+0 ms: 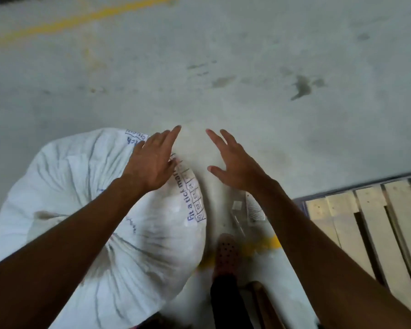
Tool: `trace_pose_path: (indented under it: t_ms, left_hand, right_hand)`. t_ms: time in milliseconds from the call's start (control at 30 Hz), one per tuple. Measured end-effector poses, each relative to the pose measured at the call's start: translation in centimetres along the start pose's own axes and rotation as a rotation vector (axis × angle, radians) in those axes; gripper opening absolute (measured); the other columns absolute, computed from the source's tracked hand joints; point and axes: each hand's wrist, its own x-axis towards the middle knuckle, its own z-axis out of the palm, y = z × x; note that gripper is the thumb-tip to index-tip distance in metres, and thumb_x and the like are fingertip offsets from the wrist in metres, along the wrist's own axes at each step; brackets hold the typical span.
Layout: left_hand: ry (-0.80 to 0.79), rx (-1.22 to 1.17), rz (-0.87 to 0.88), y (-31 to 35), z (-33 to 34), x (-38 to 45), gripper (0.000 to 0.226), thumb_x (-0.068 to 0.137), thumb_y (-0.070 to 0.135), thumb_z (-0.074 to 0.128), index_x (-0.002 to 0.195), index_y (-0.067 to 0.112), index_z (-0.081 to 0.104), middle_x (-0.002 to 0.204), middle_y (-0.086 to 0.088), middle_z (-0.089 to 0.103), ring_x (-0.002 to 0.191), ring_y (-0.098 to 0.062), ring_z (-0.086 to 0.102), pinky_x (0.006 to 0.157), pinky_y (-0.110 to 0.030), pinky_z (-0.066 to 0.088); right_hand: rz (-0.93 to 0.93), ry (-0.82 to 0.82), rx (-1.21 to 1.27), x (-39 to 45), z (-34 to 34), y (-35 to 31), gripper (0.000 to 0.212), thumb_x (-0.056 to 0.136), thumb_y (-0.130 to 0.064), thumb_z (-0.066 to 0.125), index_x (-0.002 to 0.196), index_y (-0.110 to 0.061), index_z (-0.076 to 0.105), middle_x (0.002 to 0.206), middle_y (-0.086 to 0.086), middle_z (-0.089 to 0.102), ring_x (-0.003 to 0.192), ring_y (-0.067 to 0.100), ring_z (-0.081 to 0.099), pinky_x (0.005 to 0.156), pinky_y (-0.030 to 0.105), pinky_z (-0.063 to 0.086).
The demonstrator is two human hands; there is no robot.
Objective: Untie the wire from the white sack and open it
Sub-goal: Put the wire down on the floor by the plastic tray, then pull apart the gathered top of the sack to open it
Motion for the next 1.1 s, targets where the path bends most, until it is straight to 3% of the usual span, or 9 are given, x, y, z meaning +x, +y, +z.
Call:
trace_pose_path:
  t_ms: [233, 400, 467, 533, 633, 733, 833, 967, 1100]
  left_hand:
    - [0.033, -0.049, -0.217, -13.4, -2.1, -14.7, 0.085, 0.095, 0.054, 0.051, 0.169, 0.026, 0.019, 0.16, -0.013, 0.051, 0.144, -0.037, 0.05, 0.114, -0.064, 0.039]
    - [-0.011, -0.162, -0.347, -19.1, -0.6, -21.2, 0.083, 0.096, 0.061, 0.055, 0.167, 0.031, 0.023, 0.144, -0.013, 0.064, 0.13, -0.037, 0.061, 0.103, -0.05, 0.048]
    - [-0.035, -0.282, -0.395, -19.8, 0.7, -22.5, 0.08, 0.098, 0.06, 0.059, 0.165, 0.035, 0.025, 0.146, -0.008, 0.064, 0.135, -0.033, 0.058, 0.106, -0.049, 0.049]
    - [-0.026, -0.382, -0.392, -20.5, 1.9, -23.3, 0.078, 0.094, 0.068, 0.057, 0.162, 0.038, 0.033, 0.14, -0.003, 0.067, 0.134, -0.03, 0.059, 0.106, -0.051, 0.05]
    - [-0.007, -0.505, -0.35, -21.1, 3.3, -24.4, 0.078, 0.083, 0.082, 0.048, 0.148, 0.04, 0.055, 0.136, 0.005, 0.071, 0.127, -0.02, 0.064, 0.105, -0.049, 0.052]
    - [0.102, -0.591, -0.348, -22.0, 4.0, -25.0, 0.046, 0.087, 0.069, 0.059, 0.114, 0.035, 0.074, 0.113, 0.012, 0.077, 0.107, -0.012, 0.07, 0.094, -0.044, 0.056]
    - [0.157, -0.618, -0.398, -23.0, 3.9, -25.1, 0.031, 0.089, 0.06, 0.066, 0.087, 0.029, 0.072, 0.088, 0.014, 0.072, 0.088, -0.01, 0.068, 0.084, -0.043, 0.056]
    - [0.21, -0.525, -0.424, -23.9, 3.4, -24.5, 0.029, 0.094, 0.051, 0.069, 0.078, 0.026, 0.067, 0.071, 0.013, 0.063, 0.081, -0.019, 0.065, 0.078, -0.041, 0.051]
    - [0.358, -0.451, -0.442, -24.6, 2.8, -24.4, 0.028, 0.095, 0.05, 0.069, 0.086, 0.024, 0.074, 0.084, 0.001, 0.062, 0.084, -0.022, 0.058, 0.067, -0.035, 0.041]
  right_hand:
    - [-0.174, -0.116, -0.001, -0.1, 10.8, -13.9, 0.094, 0.095, -0.042, 0.069, 0.16, -0.053, 0.002, 0.175, 0.0, 0.009, 0.157, 0.032, 0.023, 0.12, 0.058, 0.036]
    - [-0.152, -0.168, 0.088, -0.9, 17.8, -20.1, 0.092, 0.09, -0.049, 0.066, 0.161, -0.049, 0.008, 0.173, 0.0, 0.018, 0.159, 0.024, 0.021, 0.125, 0.052, 0.031]
    - [-0.139, -0.175, 0.143, -1.6, 19.8, -21.4, 0.089, 0.09, -0.049, 0.068, 0.162, -0.042, 0.016, 0.169, -0.001, 0.029, 0.155, 0.017, 0.029, 0.124, 0.042, 0.034]
    - [-0.134, -0.157, 0.176, -2.3, 21.4, -22.3, 0.077, 0.096, -0.034, 0.071, 0.162, -0.027, 0.031, 0.158, 0.003, 0.045, 0.143, 0.013, 0.044, 0.118, 0.029, 0.04]
    - [-0.252, -0.056, 0.02, -2.7, 23.5, -22.6, 0.049, 0.1, -0.032, 0.06, 0.144, -0.01, 0.059, 0.138, 0.013, 0.061, 0.133, 0.026, 0.054, 0.111, 0.046, 0.048]
    - [-0.264, 0.064, -0.003, -2.4, 24.0, -23.4, 0.034, 0.096, -0.038, 0.061, 0.115, -0.014, 0.076, 0.119, 0.008, 0.067, 0.118, 0.024, 0.062, 0.098, 0.043, 0.053]
    - [-0.26, 0.099, 0.046, -2.4, 23.5, -24.3, 0.015, 0.09, -0.021, 0.073, 0.104, -0.019, 0.079, 0.114, 0.001, 0.064, 0.108, 0.017, 0.063, 0.095, 0.029, 0.049]
    - [-0.339, 0.009, -0.016, -2.1, 23.0, -23.8, 0.026, 0.086, 0.001, 0.068, 0.097, -0.02, 0.079, 0.12, 0.003, 0.065, 0.108, 0.02, 0.058, 0.092, 0.005, 0.033]
    - [-0.282, 0.047, 0.066, -1.8, 21.0, -22.4, 0.035, 0.083, 0.005, 0.059, 0.095, -0.023, 0.077, 0.1, -0.004, 0.063, 0.091, 0.009, 0.059, 0.08, 0.009, 0.042]
